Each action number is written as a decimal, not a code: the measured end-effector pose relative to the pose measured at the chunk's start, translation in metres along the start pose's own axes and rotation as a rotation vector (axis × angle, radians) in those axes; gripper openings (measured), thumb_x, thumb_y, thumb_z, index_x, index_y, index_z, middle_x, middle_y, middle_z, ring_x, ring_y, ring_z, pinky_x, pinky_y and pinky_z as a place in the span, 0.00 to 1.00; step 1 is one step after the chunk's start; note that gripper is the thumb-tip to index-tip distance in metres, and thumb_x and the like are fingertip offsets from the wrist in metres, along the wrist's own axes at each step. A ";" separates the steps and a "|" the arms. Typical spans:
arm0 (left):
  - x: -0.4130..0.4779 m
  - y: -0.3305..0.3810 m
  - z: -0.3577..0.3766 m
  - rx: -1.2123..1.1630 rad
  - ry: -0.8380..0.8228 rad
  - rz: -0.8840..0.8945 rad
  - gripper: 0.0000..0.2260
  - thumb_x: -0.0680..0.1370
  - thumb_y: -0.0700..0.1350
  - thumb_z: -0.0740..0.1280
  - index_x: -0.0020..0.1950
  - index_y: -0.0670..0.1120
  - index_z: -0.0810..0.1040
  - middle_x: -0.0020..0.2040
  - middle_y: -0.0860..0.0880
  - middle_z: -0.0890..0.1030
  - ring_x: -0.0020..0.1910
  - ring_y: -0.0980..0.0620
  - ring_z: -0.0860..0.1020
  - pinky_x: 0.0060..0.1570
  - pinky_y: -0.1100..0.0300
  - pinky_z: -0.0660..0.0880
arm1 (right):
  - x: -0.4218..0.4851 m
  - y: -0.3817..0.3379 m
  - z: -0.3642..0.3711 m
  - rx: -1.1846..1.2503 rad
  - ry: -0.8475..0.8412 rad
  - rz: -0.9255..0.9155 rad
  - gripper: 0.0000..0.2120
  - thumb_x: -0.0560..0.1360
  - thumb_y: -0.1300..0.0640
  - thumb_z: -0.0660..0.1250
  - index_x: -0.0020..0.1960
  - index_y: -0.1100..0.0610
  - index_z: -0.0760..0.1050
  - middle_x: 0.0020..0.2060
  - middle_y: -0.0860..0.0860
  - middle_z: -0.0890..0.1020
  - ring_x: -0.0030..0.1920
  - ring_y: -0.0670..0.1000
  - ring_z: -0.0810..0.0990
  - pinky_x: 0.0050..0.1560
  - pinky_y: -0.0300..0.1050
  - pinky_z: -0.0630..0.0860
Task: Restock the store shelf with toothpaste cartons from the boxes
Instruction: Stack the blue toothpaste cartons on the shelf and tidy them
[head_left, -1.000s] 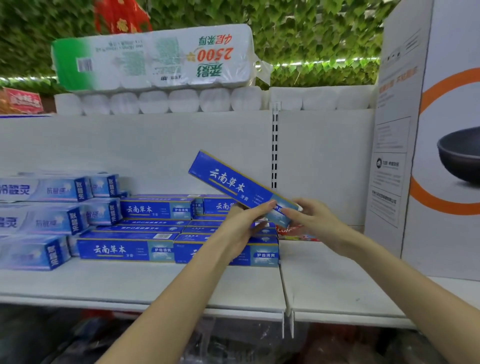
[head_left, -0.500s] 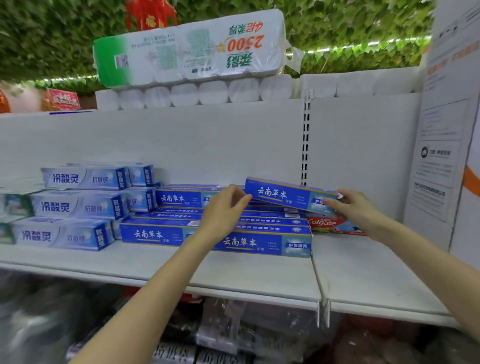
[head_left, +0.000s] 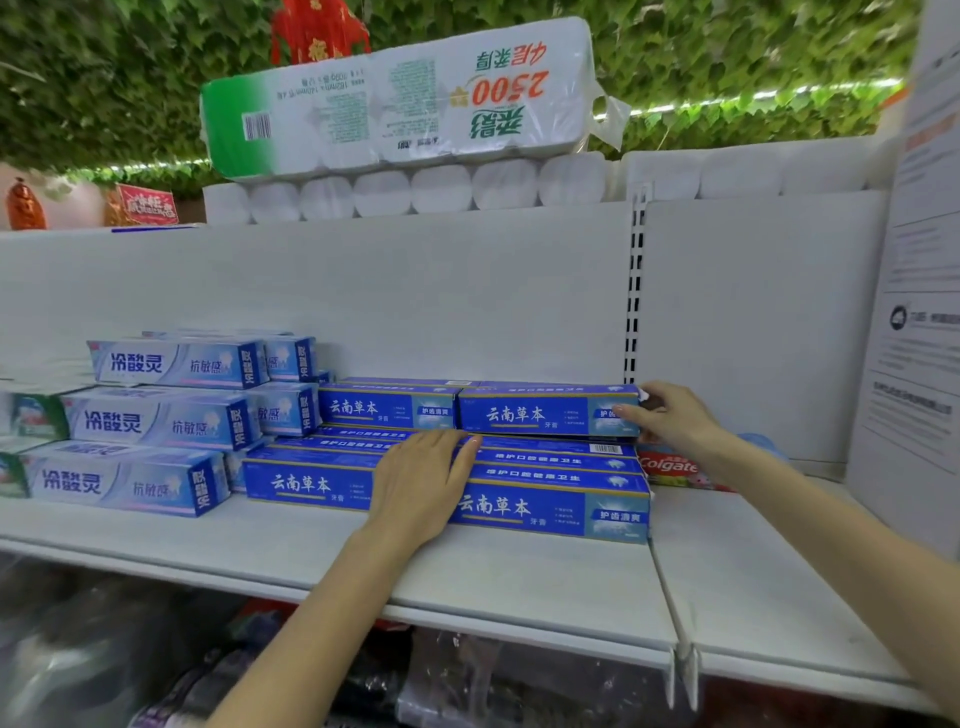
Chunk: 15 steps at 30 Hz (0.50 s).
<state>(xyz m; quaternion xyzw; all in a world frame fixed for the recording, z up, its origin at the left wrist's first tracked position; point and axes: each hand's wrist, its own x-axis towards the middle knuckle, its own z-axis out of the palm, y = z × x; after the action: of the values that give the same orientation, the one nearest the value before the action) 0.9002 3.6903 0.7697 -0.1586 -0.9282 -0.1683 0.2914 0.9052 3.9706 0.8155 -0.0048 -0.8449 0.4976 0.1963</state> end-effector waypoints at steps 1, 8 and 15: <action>0.000 -0.001 0.000 -0.007 0.008 -0.002 0.19 0.82 0.57 0.51 0.64 0.53 0.75 0.61 0.54 0.79 0.60 0.54 0.75 0.55 0.57 0.69 | 0.001 0.001 0.001 0.000 0.009 -0.002 0.14 0.76 0.54 0.68 0.57 0.59 0.70 0.45 0.52 0.79 0.45 0.50 0.80 0.39 0.41 0.77; 0.002 0.000 -0.001 -0.023 0.026 -0.004 0.18 0.83 0.56 0.51 0.58 0.51 0.79 0.55 0.51 0.81 0.54 0.50 0.77 0.48 0.55 0.70 | -0.004 0.010 0.001 -0.041 0.078 -0.023 0.12 0.76 0.54 0.68 0.53 0.58 0.70 0.41 0.50 0.79 0.34 0.45 0.78 0.32 0.36 0.72; 0.001 0.000 -0.001 -0.022 0.037 -0.019 0.20 0.82 0.58 0.51 0.53 0.51 0.80 0.51 0.51 0.82 0.50 0.49 0.78 0.41 0.56 0.67 | -0.019 0.006 -0.018 -0.067 0.155 0.017 0.14 0.76 0.54 0.67 0.57 0.58 0.68 0.46 0.53 0.78 0.34 0.49 0.80 0.34 0.42 0.76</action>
<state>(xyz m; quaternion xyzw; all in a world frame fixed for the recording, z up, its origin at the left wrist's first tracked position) 0.8997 3.6898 0.7714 -0.1500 -0.9222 -0.1840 0.3052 0.9273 3.9849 0.8117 -0.0573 -0.8432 0.4688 0.2567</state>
